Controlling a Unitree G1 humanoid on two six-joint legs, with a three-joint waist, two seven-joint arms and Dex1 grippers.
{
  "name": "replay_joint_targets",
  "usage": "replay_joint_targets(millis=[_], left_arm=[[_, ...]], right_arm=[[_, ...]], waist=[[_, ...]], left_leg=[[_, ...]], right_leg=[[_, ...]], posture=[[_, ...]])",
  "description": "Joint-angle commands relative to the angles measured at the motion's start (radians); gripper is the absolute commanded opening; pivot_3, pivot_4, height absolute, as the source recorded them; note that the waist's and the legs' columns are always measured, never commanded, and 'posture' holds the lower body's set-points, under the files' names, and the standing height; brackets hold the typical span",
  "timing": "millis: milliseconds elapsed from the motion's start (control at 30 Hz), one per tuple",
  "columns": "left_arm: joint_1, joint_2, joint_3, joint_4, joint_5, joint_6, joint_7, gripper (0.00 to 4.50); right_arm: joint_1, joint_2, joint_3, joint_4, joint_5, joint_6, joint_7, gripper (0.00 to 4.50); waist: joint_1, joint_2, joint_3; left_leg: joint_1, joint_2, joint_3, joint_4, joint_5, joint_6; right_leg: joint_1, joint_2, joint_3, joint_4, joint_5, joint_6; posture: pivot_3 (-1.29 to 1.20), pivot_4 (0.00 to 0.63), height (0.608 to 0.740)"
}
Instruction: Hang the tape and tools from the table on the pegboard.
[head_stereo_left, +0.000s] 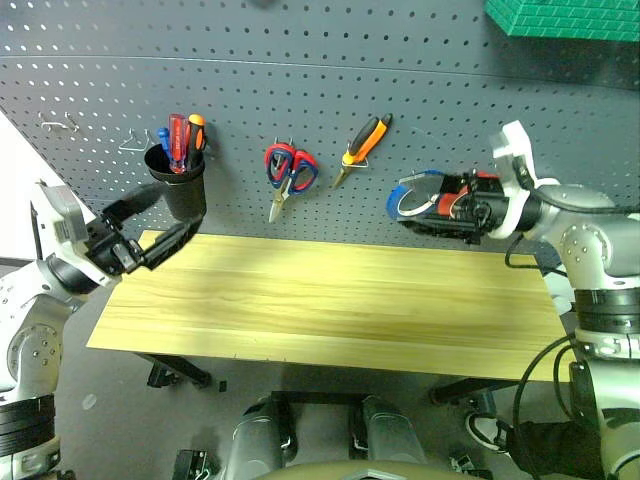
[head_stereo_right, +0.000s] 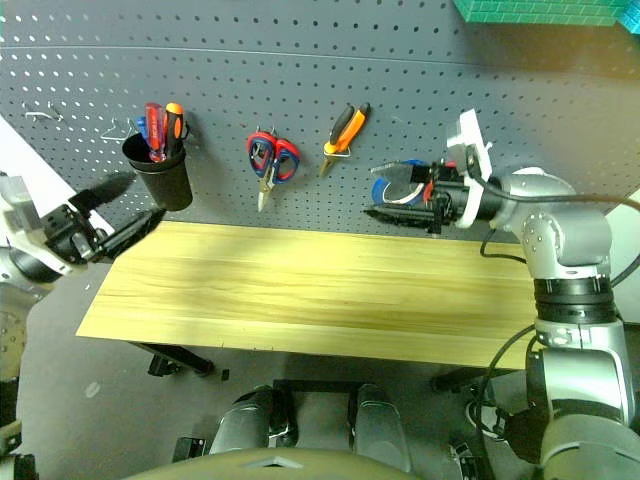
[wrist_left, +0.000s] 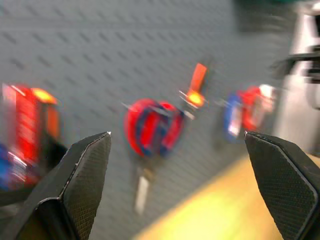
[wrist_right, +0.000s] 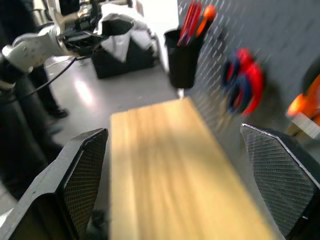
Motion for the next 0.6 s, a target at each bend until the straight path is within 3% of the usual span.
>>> replay_joint_targets(millis=[33, 300, 600], left_arm=[[-0.020, 0.048, -0.028, 0.056, 0.016, 0.004, -0.125, 4.44], [-0.090, 0.037, -0.126, 0.255, 0.101, -0.051, -0.304, 4.44], [-0.060, 0.042, -0.145, 0.248, 0.123, -0.044, -0.391, 4.44]], right_arm=[[0.049, -0.044, 0.004, -0.046, -0.022, -0.047, 0.054, 4.50], [0.117, -0.047, -0.003, -0.023, -0.047, -0.088, 0.051, 4.50], [0.113, -0.047, 0.005, -0.020, -0.052, -0.089, 0.053, 4.50]], waist=[[0.002, 0.001, -0.002], [-0.007, 0.004, -0.011], [-0.014, 0.005, -0.013]], left_leg=[[0.000, 0.000, 0.000, 0.000, 0.000, 0.000], [0.000, 0.000, 0.000, 0.000, 0.000, 0.000], [0.000, 0.000, -0.001, 0.000, 0.000, 0.000]], right_leg=[[0.000, 0.000, 0.000, 0.000, 0.000, 0.000], [-0.001, 0.000, 0.000, 0.000, 0.000, -0.001], [-0.001, 0.000, 0.000, 0.000, -0.001, -0.001]], posture=[[0.00, 0.057, 0.730], [-0.03, 0.051, 0.730], [-0.04, 0.050, 0.730]])
